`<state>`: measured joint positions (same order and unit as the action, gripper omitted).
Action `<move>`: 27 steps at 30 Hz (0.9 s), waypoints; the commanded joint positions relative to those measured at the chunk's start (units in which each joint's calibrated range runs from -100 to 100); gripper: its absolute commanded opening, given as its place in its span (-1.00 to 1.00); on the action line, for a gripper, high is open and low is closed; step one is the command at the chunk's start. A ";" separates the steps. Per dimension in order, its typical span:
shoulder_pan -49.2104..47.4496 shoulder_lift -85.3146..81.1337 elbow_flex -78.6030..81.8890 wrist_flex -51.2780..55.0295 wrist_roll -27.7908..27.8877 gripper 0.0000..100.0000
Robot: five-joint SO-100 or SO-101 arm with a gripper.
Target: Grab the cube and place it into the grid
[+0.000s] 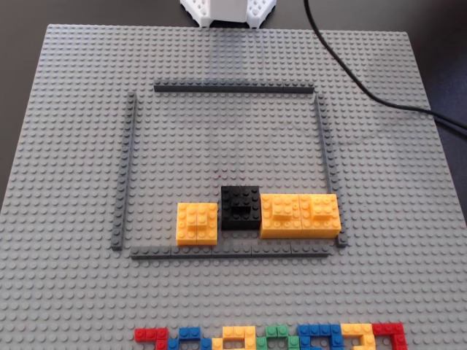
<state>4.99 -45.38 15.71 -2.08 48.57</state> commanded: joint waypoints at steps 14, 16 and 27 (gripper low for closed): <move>-1.13 -37.94 26.38 -0.66 -0.15 -1.00; -0.91 -41.64 30.37 -0.90 0.24 -1.00; -1.79 -53.07 47.32 -5.64 0.39 -1.00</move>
<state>4.05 -95.67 58.78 -5.15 49.16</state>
